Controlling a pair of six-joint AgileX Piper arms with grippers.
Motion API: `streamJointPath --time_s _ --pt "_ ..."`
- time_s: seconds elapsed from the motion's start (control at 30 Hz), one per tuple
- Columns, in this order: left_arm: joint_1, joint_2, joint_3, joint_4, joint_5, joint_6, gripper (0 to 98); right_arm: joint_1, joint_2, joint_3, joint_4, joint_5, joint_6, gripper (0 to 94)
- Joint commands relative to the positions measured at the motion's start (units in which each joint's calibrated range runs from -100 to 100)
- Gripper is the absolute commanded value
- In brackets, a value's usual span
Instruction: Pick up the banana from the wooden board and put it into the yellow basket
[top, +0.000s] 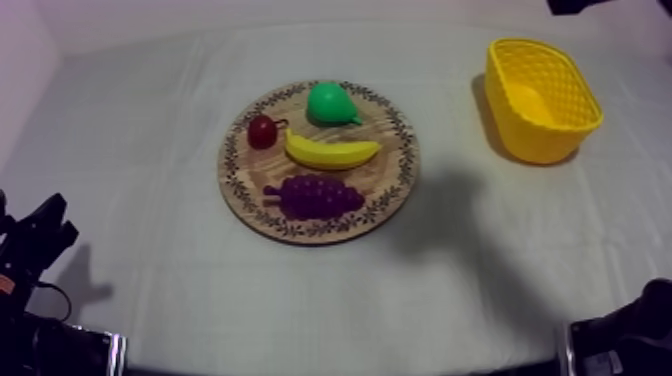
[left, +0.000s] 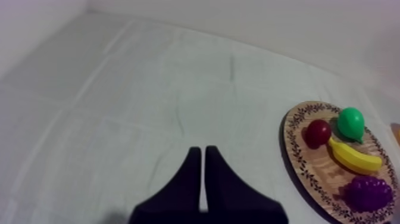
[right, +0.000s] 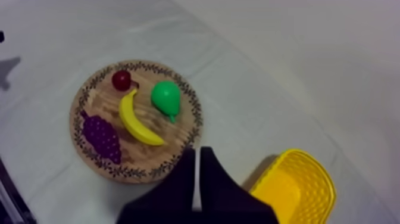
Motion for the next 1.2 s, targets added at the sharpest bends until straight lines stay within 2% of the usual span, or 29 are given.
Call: streamJointPath --time_s 0.0,0.37,0.5,0.67,0.87,1.17 --pt "0.02 0.0 0.01 0.0 0.01 -0.01 0.0 -0.54 0.57 0.09 0.27 -0.03 0.0 0.5" --pt "0.02 0.0 0.01 0.0 0.01 -0.01 0.0 -0.44 3.06 -0.45 -0.13 0.51 0.49 0.5" --pt "0.02 0.0 0.01 0.0 0.01 0.0 0.0 -0.61 5.07 -2.78 -0.78 1.26 2.21 0.5" --pt "0.02 0.0 0.01 0.0 0.01 0.01 0.0 -0.76 9.06 -6.08 -2.54 2.25 6.42 0.5" --pt "0.02 0.0 0.01 0.0 0.01 0.02 0.0 -1.98 15.27 -9.57 -2.73 2.94 8.94 0.5" --pt "0.02 0.0 0.01 0.0 0.01 0.02 0.0 -2.78 26.05 -21.69 -3.2 12.05 12.35 0.5"
